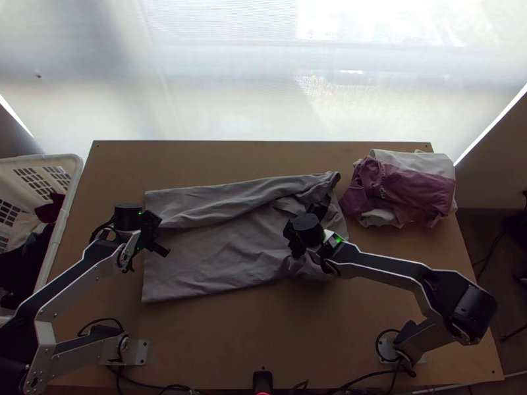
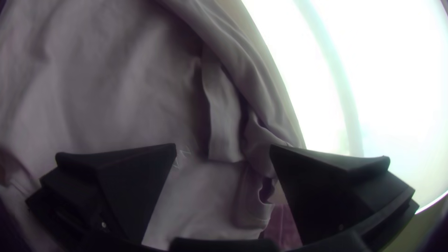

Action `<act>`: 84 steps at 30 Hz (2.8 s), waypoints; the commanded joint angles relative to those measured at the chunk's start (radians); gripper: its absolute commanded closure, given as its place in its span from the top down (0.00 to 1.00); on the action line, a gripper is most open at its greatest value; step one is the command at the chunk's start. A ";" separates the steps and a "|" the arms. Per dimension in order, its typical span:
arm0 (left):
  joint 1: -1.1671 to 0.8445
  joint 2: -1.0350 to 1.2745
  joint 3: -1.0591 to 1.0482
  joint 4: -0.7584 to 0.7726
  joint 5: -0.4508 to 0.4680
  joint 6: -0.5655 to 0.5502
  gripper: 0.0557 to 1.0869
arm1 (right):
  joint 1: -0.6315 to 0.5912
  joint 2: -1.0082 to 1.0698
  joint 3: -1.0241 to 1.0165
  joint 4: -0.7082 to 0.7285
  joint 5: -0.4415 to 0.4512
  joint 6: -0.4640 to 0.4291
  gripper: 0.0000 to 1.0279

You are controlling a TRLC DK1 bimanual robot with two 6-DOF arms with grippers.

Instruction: Fold the t-shirt

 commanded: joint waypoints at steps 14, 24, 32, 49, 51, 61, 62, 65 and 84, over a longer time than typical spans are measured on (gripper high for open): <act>0.004 0.010 -0.001 0.009 0.002 0.006 0.04 | -0.083 0.131 0.066 0.120 0.010 -0.088 0.85; 0.007 0.015 -0.005 0.015 0.000 0.011 0.04 | -0.086 0.218 0.098 0.167 0.012 -0.103 0.76; 0.007 0.023 -0.005 0.021 0.000 0.014 0.04 | -0.087 0.226 0.104 0.198 0.010 -0.143 0.38; 0.008 0.046 -0.001 0.037 0.000 0.020 0.04 | -0.118 0.054 -0.038 0.210 -0.022 -0.209 0.09; 0.007 0.049 0.002 0.038 0.000 0.020 0.04 | -0.129 0.023 -0.061 0.210 -0.029 -0.220 0.09; 0.008 0.052 0.005 0.038 0.000 0.023 0.04 | -0.162 -0.110 -0.162 0.206 -0.062 -0.264 0.09; 0.008 0.050 0.005 0.038 0.000 0.023 0.04 | -0.162 -0.124 -0.172 0.203 -0.062 -0.269 0.09; 0.008 0.050 0.005 0.038 -0.001 0.023 0.04 | -0.173 -0.161 -0.193 0.197 -0.072 -0.272 0.09; 0.008 0.037 0.005 0.031 -0.001 0.031 0.04 | -0.242 -0.256 -0.291 0.167 -0.118 -0.298 0.09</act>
